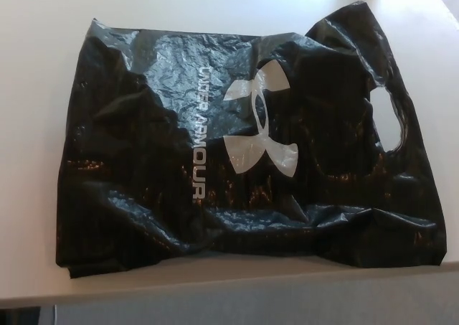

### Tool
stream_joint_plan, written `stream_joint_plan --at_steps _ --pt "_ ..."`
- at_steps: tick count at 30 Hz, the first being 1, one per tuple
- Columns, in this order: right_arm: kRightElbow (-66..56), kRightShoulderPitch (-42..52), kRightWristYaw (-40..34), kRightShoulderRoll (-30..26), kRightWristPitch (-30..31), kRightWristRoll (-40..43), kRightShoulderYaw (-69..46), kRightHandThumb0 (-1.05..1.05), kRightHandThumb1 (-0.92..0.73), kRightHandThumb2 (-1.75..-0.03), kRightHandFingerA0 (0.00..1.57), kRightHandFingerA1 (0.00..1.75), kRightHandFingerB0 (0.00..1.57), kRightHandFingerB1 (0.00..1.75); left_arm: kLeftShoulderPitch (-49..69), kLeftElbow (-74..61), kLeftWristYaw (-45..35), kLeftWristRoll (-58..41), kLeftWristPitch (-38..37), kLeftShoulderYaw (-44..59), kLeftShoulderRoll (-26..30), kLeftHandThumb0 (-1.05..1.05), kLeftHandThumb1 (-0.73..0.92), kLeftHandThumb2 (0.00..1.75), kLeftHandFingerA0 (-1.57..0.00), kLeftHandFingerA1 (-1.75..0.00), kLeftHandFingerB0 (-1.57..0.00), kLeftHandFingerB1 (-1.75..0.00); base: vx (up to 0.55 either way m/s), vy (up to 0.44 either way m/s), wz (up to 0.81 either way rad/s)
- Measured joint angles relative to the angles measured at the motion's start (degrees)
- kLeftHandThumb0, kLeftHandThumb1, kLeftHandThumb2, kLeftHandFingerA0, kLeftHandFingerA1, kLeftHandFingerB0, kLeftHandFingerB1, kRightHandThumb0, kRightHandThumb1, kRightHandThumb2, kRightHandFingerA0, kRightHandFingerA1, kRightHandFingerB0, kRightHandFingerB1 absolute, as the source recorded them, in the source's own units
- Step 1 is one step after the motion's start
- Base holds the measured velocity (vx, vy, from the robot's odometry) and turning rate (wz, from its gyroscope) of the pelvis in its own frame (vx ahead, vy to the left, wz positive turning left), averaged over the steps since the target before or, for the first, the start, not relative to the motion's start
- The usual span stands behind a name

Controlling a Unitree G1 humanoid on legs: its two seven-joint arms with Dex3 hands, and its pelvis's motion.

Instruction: A plastic bag is kept in the middle of the desk and the robot uses both its hands to grab the bag from the left and right and brings its hands close together to compress the bag

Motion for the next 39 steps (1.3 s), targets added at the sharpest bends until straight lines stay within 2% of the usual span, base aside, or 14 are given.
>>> stream_joint_plan --at_steps 13,14,16,17,21,22,29,30,31,32,33,37,38,39 --pt "-11.80 6.29 0.09 0.04 -11.67 1.71 -1.42 -0.61 -0.88 -0.68 0.20 0.35 0.19 0.32 5.58 -11.18 -0.04 -1.52 -11.12 2.03 -0.73 -0.66 0.92 0.72 -0.26 -0.32 -0.19 -0.28 0.00 0.000 0.00" --pt "-12.56 6.69 0.11 0.04 -12.74 1.94 -1.45 -0.62 -0.90 -0.67 0.18 0.32 0.22 0.32 6.02 -11.97 -0.05 -1.70 -12.11 2.21 -0.78 -0.70 0.79 1.01 -0.18 -0.42 -0.14 -0.40 0.00 0.000 0.00" --pt "-13.63 7.27 0.19 0.03 -14.62 2.40 -1.50 -0.62 -0.89 -0.67 0.18 0.33 0.22 0.32 6.74 -13.25 -0.07 -2.15 -13.77 2.49 -0.82 -0.70 0.79 1.01 -0.19 -0.42 -0.15 -0.40 0.00 0.000 0.00" --pt "-14.07 7.55 0.22 0.03 -15.56 2.57 -1.53 -0.63 -0.86 -0.68 0.20 0.36 0.19 0.32 7.06 -13.80 -0.08 -2.34 -14.59 2.62 -0.82 -0.64 0.92 0.71 -0.26 -0.31 -0.19 -0.28 0.00 0.000 0.00" --pt "-14.68 8.25 0.31 0.02 -19.09 3.34 -1.57 -0.64 -0.84 -0.68 0.20 0.37 0.19 0.34 8.25 -15.43 -0.11 -2.93 -17.55 3.28 -0.85 -0.63 0.92 0.75 -0.22 -0.32 -0.18 -0.29 0.00 0.000 0.00" --pt "-14.66 8.39 0.33 0.02 -20.13 3.59 -1.57 -0.65 -0.86 -0.66 0.18 0.33 0.22 0.33 8.50 -15.63 -0.11 -3.08 -18.43 3.50 -0.85 -0.30 0.63 1.18 0.00 -0.48 0.00 -0.47 0.00 0.000 0.00" --pt "-15.22 11.49 0.42 0.03 -25.81 4.64 -2.61 -0.59 -0.88 -0.68 0.21 0.31 0.19 0.30 11.24 -16.54 -0.39 -4.20 -23.58 4.81 -0.87 -0.30 0.65 1.19 0.00 -0.48 0.00 -0.47 0.00 0.000 0.00" --pt "-15.50 11.88 0.42 0.02 -26.74 4.78 -3.16 -0.54 -0.90 -0.69 0.21 0.31 0.21 0.31 11.57 -16.68 -0.44 -4.56 -24.62 5.07 -0.83 -0.62 0.92 0.74 -0.19 -0.31 -0.19 -0.31 0.00 0.000 0.00" --pt "-15.79 12.03 0.42 -0.01 -27.37 4.90 -3.56 -0.54 -0.90 -0.69 0.21 0.31 0.21 0.31 11.80 -16.89 -0.50 -4.88 -25.28 5.17 -0.80 -0.62 0.92 0.74 -0.19 -0.31 -0.19 -0.31 0.00 0.000 0.00" --pt "-15.98 12.06 0.42 -0.03 -27.66 4.94 -3.79 -0.55 -0.89 -0.67 0.20 0.30 0.20 0.30 11.92 -17.05 -0.55 -5.14 -25.59 5.20 -0.77 -0.31 0.62 1.17 0.00 -0.48 0.00 -0.47 0.00 0.000 0.00" --pt "-16.83 12.06 0.42 -0.15 -28.54 5.21 -4.82 -0.56 -0.88 -0.70 0.19 0.32 0.18 0.31 12.05 -17.70 -0.70 -5.92 -26.66 5.30 -0.63 -0.66 0.92 0.70 -0.22 -0.30 -0.18 -0.28 0.00 0.000 0.00" --pt "-21.04 11.56 0.39 -0.93 -31.11 6.94 -9.22 -0.55 -0.91 -0.68 0.20 0.32 0.20 0.31 11.87 -21.15 -1.16 -9.29 -29.81 6.78 -0.02 -0.66 0.89 0.66 -0.32 -0.33 -0.26 -0.30 0.00 0.000 0.00" --pt "-21.50 11.38 0.38 -1.02 -31.27 7.07 -9.80 -0.32 -0.64 -1.16 0.00 0.47 0.00 0.46 11.78 -21.56 -1.16 -9.60 -30.00 7.05 -0.01 -0.65 0.92 0.68 -0.32 -0.33 -0.24 -0.29 0.00 0.000 0.00" --pt "-22.97 10.42 0.33 -1.54 -31.75 7.65 -11.96 -0.33 -0.62 -1.15 0.00 0.47 0.00 0.46 11.10 -22.78 -1.15 -10.68 -30.83 8.42 0.07 -0.68 0.75 1.01 -0.23 -0.46 -0.18 -0.42 0.00 0.000 0.00"
